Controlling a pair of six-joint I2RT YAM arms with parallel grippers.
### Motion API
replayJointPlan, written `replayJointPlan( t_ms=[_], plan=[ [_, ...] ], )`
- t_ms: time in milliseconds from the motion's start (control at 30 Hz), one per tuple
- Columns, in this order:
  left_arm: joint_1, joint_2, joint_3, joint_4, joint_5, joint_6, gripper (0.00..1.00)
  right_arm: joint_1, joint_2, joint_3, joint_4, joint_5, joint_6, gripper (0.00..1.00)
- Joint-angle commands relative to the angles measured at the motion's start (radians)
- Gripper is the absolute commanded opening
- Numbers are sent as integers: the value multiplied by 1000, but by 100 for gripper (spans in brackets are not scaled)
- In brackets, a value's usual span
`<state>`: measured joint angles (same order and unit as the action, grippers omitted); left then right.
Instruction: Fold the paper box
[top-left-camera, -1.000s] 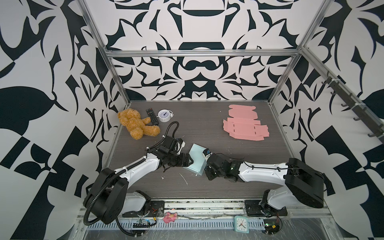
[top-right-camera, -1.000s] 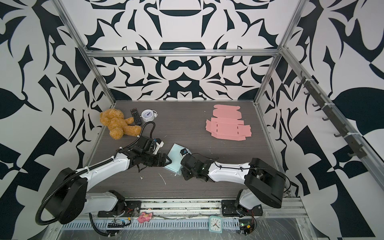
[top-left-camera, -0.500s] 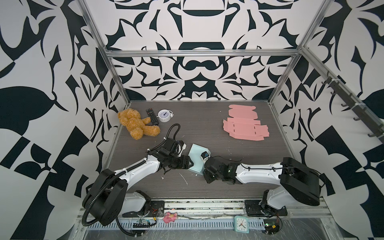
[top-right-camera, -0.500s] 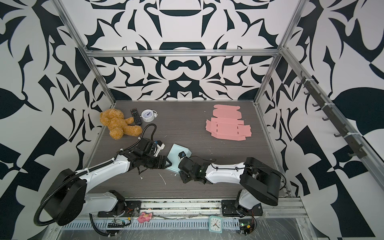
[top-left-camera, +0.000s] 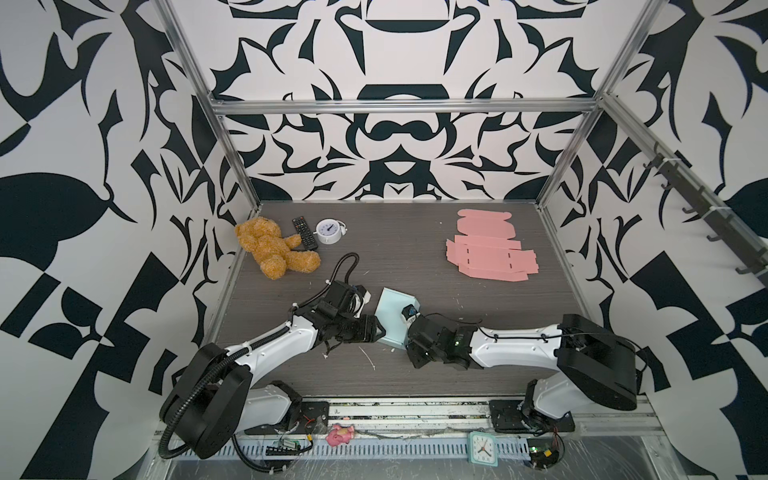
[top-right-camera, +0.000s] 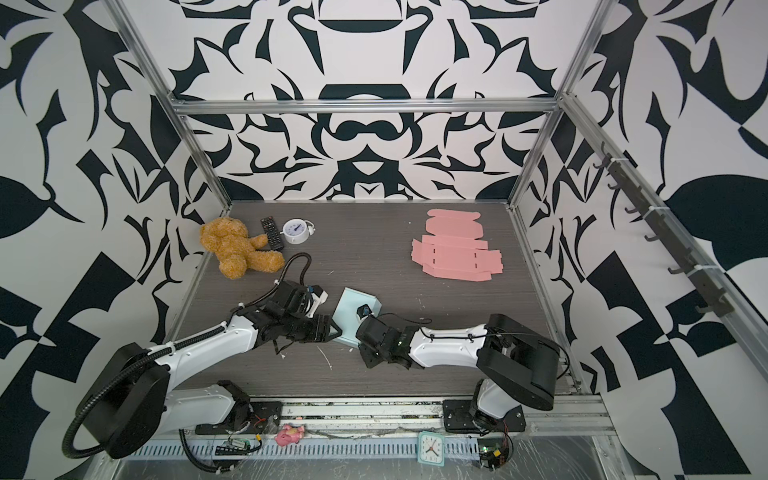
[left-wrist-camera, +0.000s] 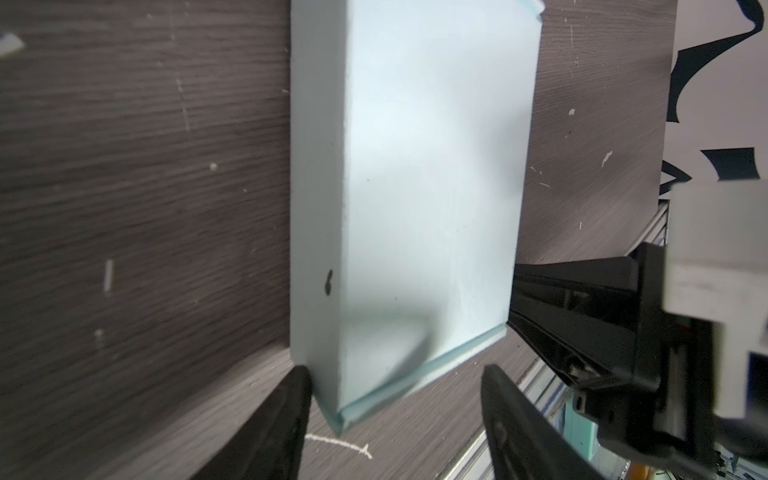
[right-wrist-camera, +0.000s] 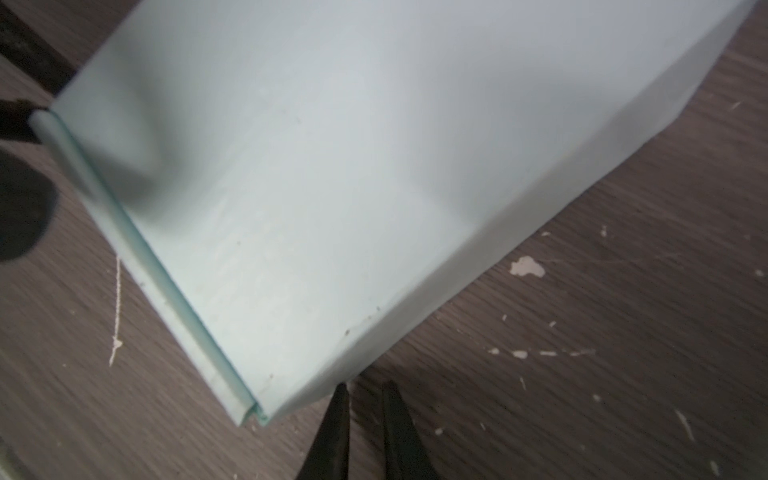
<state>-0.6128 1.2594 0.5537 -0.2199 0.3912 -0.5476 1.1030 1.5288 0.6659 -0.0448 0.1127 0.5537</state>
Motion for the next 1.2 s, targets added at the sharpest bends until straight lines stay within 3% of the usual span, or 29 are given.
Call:
replayJointPlan(
  t_ms=[0, 800, 1000, 1167],
  plan=[
    [-28, -17, -11, 45, 50, -25, 67, 17, 2, 44, 65, -8, 15, 18],
    [-110, -29, -54, 154, 71, -133, 65, 72, 67, 130, 150, -36, 19, 17],
    [-115, -41, -67, 158, 62, -143, 65, 80, 70, 125, 163, -39, 20, 24],
    [-114, -32, -72, 145, 32, -138, 65, 79, 36, 82, 143, -12, 22, 24]
  ],
)
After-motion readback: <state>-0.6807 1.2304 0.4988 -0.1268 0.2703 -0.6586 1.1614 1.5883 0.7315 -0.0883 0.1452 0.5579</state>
